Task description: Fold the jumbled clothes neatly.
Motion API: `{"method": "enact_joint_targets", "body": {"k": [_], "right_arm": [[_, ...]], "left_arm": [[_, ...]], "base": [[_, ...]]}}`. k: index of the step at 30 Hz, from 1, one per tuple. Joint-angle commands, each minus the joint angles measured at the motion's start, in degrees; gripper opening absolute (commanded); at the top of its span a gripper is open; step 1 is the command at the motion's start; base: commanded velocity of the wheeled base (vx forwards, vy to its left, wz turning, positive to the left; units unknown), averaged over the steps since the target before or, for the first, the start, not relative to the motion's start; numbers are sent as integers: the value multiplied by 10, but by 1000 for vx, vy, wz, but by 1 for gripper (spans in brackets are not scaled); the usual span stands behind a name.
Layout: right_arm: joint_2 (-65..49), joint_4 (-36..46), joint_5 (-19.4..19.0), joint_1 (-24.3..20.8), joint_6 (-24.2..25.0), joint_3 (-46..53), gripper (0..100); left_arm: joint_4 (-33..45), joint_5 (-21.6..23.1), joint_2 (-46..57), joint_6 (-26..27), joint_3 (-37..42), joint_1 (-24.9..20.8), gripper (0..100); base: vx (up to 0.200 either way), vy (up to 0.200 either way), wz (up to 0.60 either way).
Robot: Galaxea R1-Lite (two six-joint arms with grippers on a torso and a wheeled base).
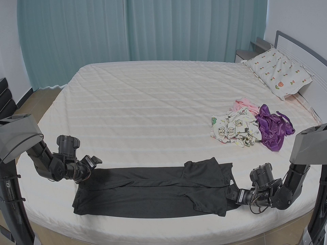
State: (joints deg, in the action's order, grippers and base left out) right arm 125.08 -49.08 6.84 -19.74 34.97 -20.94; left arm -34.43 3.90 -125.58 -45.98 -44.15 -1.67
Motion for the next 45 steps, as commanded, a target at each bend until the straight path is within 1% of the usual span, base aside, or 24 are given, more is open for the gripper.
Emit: {"method": "enact_joint_targets", "body": {"k": [1,2,3,4,9,15,21,25,32,36,45], "right_arm": [[5,-1,0,0,0,0,100],[5,-1,0,0,0,1,100],[5,-1,0,0,0,1,100],[5,-1,0,-1,0,1,100],[5,-1,0,-1,0,1,100],[5,-1,0,-2,0,1,100],[6,-1,0,-1,-1,1,100],[9,-1,0,-2,-1,1,100],[9,-1,1,-1,-1,1,100],[9,-1,1,-1,-1,1,100],[9,-1,0,0,0,-2,100]], "left_arm": [[12,-2,-31,14,0,-13,100],[18,-3,-33,26,2,-13,100],[18,-3,-33,26,2,-13,100],[23,-11,-34,48,7,-12,100],[25,-48,-31,73,33,-11,100],[25,-50,-32,109,59,-4,100],[23,-50,-26,107,58,9,100],[23,-41,16,92,48,23,100],[26,-37,26,86,24,44,100],[26,-15,18,90,14,54,100],[25,-9,-42,94,-22,54,100]], "base": [[0,0,0],[0,0,0],[0,0,0],[0,0,0],[0,0,0],[0,0,0],[0,0,0],[0,0,0],[0,0,0],[0,0,0],[0,0,0]]}}
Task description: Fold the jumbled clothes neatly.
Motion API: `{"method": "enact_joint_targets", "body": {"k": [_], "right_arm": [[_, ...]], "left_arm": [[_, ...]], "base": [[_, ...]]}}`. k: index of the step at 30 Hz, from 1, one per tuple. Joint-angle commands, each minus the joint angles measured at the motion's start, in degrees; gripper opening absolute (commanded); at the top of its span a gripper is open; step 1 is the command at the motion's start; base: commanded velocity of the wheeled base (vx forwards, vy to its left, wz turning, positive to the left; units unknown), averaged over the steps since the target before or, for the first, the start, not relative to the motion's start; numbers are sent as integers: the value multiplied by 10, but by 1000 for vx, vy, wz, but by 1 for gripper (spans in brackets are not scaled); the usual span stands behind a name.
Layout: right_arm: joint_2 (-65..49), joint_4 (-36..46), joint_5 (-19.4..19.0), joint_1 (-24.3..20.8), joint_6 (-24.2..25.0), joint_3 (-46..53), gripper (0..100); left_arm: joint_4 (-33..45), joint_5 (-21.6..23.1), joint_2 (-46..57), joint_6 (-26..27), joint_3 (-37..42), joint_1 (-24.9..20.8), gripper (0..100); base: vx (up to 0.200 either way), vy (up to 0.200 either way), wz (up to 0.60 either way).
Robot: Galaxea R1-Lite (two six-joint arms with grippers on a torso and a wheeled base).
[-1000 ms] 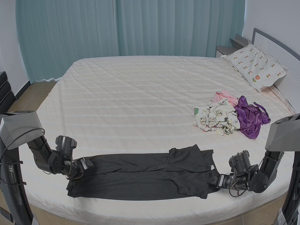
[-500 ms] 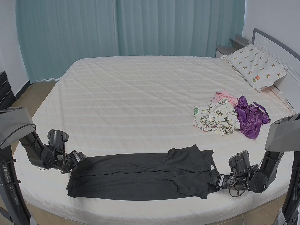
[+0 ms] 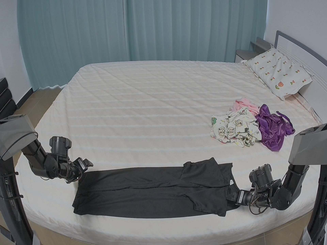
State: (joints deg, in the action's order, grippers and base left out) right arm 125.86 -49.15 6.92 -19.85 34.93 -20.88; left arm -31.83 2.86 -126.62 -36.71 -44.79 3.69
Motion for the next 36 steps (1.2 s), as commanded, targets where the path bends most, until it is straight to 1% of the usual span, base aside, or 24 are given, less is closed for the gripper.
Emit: {"method": "enact_joint_targets", "body": {"k": [1,3,4,13,14,16,19,23,26,29,33,36], "right_arm": [[0,-1,-1,2,1,-3,100],[-1,-1,-1,3,1,-4,100],[-2,-1,-1,3,1,-4,100],[-20,-2,1,13,1,-3,100],[-30,-1,5,21,-3,1,100],[-33,-2,5,25,-3,-1,100],[-50,-2,-2,31,1,-10,100],[-50,-2,-12,28,8,-30,100],[-49,-6,-26,23,15,-72,100],[-28,0,-46,16,17,-113,100],[29,3,-46,12,22,-160,100],[61,10,-46,17,22,-195,100]], "left_arm": [[-1,0,-36,7,-17,1,100],[-1,0,-42,15,-17,1,100],[-1,0,-42,16,-17,1,0],[-4,-5,-54,16,-29,8,0],[-8,-5,-51,12,-30,22,0],[-9,-5,-50,4,-30,25,0],[-19,1,-41,-28,-30,39,0],[-30,8,-42,-35,-30,46,0],[-44,24,-42,-38,-27,46,0],[-46,28,-42,-49,-29,45,0],[-46,28,-43,-50,-29,44,0],[-46,28,-43,-51,-29,43,0]], "base": [[0,0,0],[0,0,0],[0,0,0],[0,0,0],[0,0,0],[0,0,0],[0,0,0],[0,0,0],[0,0,0],[0,0,0],[0,0,0],[0,0,0]]}}
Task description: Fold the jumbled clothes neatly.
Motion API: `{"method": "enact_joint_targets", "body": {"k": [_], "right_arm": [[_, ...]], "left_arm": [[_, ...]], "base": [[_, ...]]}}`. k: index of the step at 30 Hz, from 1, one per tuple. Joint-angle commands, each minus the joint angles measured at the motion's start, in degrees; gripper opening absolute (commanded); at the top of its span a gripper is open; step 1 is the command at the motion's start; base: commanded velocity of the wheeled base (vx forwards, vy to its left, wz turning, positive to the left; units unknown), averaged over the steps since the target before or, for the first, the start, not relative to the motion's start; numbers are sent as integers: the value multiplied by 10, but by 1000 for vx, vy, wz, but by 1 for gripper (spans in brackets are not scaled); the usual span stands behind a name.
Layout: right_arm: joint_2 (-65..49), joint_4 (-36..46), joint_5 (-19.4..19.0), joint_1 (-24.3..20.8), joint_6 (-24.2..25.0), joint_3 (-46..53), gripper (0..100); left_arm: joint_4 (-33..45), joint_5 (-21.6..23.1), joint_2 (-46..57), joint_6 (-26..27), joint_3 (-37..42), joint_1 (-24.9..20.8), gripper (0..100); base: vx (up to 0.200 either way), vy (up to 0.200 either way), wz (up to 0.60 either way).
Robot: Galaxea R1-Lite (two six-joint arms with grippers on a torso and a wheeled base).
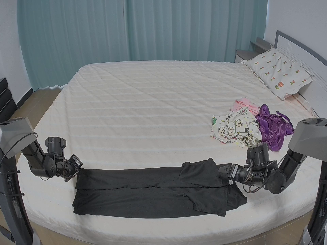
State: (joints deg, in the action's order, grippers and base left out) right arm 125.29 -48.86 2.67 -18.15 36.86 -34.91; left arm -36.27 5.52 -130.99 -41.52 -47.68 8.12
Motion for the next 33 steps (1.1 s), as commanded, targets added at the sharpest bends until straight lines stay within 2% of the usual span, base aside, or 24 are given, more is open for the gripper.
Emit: {"method": "enact_joint_targets", "body": {"k": [1,7,10,12,15,16,26,33], "right_arm": [[71,12,-3,4,2,-66,100],[88,61,-6,23,6,-130,100],[96,70,-6,24,27,-149,100],[106,79,-26,28,48,-166,100],[113,92,-43,34,52,-178,100],[116,94,-43,35,53,-182,0],[132,97,-35,39,59,-213,0],[115,93,-35,47,93,-220,0]], "left_arm": [[-1,2,0,-3,0,-2,0],[-1,2,0,-4,0,-3,0],[-1,2,0,-3,0,-3,0],[-1,2,2,-4,-2,-1,0],[-1,2,1,-4,-5,-1,0],[-1,2,0,-4,-5,-1,0],[0,2,0,-4,-4,-1,0],[-1,2,-2,-4,-8,-1,0]], "base": [[0,0,0],[0,0,0],[0,0,0],[0,0,0],[0,0,0],[0,0,0],[0,0,0],[0,0,0]]}}
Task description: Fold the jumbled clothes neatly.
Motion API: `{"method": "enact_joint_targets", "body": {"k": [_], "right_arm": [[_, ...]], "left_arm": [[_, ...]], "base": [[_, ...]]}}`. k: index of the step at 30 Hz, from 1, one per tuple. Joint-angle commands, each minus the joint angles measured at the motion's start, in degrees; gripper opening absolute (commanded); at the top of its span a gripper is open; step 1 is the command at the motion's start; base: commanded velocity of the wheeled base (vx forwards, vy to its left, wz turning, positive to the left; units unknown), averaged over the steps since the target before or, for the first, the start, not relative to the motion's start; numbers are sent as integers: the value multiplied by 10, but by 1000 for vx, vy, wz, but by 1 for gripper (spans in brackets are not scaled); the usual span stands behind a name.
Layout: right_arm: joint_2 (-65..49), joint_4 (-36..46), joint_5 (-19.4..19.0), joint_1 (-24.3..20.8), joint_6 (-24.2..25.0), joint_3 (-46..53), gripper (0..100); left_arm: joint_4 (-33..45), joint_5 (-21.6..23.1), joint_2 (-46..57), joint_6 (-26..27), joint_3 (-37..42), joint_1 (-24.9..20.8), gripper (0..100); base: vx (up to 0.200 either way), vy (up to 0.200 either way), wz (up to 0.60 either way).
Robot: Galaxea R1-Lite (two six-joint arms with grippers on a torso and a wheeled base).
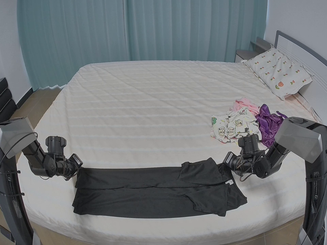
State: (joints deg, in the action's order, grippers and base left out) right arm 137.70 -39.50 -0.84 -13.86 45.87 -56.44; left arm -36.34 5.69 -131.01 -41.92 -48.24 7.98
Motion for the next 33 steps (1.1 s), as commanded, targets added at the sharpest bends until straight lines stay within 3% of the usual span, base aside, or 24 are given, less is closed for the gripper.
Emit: {"method": "enact_joint_targets", "body": {"k": [1,33], "right_arm": [[-10,-1,1,5,3,-4,0],[13,-44,27,19,-32,-4,0]], "left_arm": [[0,-1,-2,0,-4,0,0],[0,-2,-18,0,-25,-1,0]], "base": [[0,0,0],[0,0,0]]}}
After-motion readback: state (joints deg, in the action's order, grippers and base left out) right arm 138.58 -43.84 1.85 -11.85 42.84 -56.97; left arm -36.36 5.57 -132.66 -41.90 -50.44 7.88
